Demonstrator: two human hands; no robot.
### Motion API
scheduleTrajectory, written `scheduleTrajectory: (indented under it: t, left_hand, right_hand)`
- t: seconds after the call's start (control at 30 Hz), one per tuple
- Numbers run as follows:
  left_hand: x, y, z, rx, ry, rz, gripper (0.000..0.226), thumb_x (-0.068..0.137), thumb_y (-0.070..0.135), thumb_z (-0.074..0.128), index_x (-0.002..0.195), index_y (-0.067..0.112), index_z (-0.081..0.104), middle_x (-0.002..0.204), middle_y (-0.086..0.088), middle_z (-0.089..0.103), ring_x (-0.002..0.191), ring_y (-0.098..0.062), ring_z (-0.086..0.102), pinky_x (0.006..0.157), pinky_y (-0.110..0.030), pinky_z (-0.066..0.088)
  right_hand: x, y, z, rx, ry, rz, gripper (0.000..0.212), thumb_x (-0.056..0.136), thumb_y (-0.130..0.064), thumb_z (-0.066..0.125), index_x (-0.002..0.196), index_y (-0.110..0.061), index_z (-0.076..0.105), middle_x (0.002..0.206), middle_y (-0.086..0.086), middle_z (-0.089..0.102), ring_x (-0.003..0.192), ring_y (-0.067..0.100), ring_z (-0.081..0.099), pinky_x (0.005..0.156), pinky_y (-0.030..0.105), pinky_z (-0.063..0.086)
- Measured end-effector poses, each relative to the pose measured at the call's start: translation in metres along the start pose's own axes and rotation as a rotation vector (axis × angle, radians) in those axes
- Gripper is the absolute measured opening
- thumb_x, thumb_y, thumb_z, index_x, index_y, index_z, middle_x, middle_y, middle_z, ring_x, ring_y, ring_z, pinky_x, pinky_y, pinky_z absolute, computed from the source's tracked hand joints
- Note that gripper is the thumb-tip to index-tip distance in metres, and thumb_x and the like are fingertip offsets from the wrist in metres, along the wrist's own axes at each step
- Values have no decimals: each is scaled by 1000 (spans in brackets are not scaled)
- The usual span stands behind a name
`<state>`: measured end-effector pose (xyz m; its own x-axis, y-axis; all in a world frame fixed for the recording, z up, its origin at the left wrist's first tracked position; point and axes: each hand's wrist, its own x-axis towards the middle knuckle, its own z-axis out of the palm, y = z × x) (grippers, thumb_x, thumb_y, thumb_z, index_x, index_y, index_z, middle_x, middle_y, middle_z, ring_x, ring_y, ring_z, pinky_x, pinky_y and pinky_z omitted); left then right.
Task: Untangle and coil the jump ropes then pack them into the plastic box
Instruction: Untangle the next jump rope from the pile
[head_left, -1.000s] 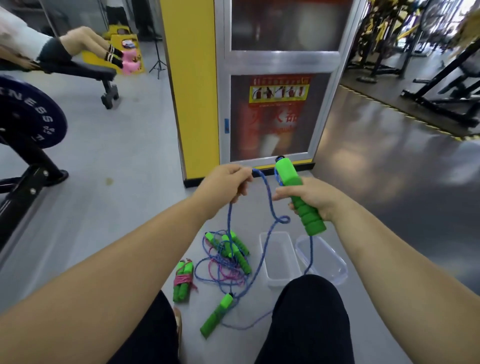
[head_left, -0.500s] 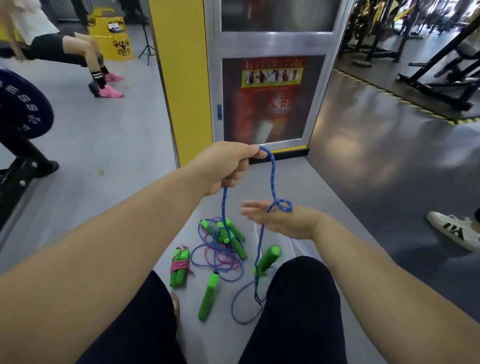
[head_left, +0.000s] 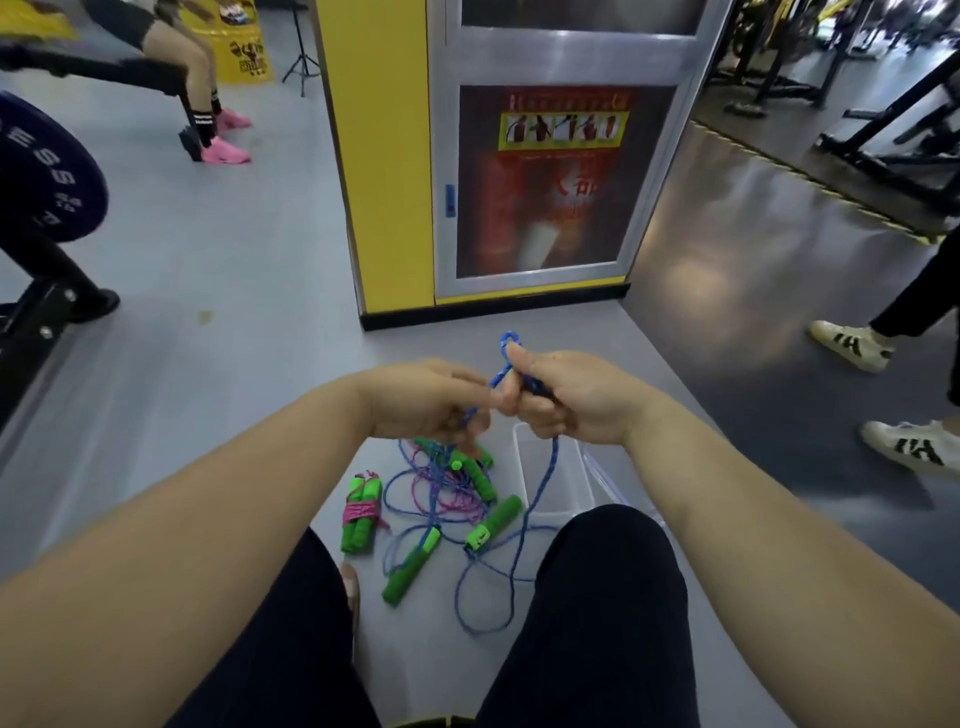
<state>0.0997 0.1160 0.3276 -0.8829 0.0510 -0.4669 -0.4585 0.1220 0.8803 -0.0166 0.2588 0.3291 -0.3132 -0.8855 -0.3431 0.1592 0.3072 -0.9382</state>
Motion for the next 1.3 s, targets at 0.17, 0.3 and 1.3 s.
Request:
scheduleTrajectory:
  t: [0.17, 0.3, 1.3]
  left_hand:
    - [5, 6, -7, -212, 214, 167, 31, 101, 16, 36, 84, 10, 62, 51, 4, 34, 46, -9, 27, 46, -19, 23]
    - [9, 1, -9, 133, 551, 193, 21, 96, 17, 51, 83, 21, 68, 56, 6, 59, 49, -8, 40, 48, -19, 34]
    - [15, -57, -3, 281, 279, -20, 38, 100, 32, 41, 68, 15, 52, 55, 7, 51, 48, -10, 33, 48, -18, 30]
  right_hand:
    - [3, 15, -2, 172, 249, -57, 24, 94, -33, 49, 79, -14, 51, 51, -4, 34, 43, 8, 23, 41, 17, 22]
    - [-8, 26, 19, -56, 242, -203, 21, 95, -25, 48, 80, -12, 55, 53, 0, 48, 40, 8, 30, 45, 21, 28]
    - [-14, -31, -99, 746, 724, -251, 34, 100, -30, 38, 69, -18, 48, 41, -6, 36, 31, 6, 27, 33, 14, 26]
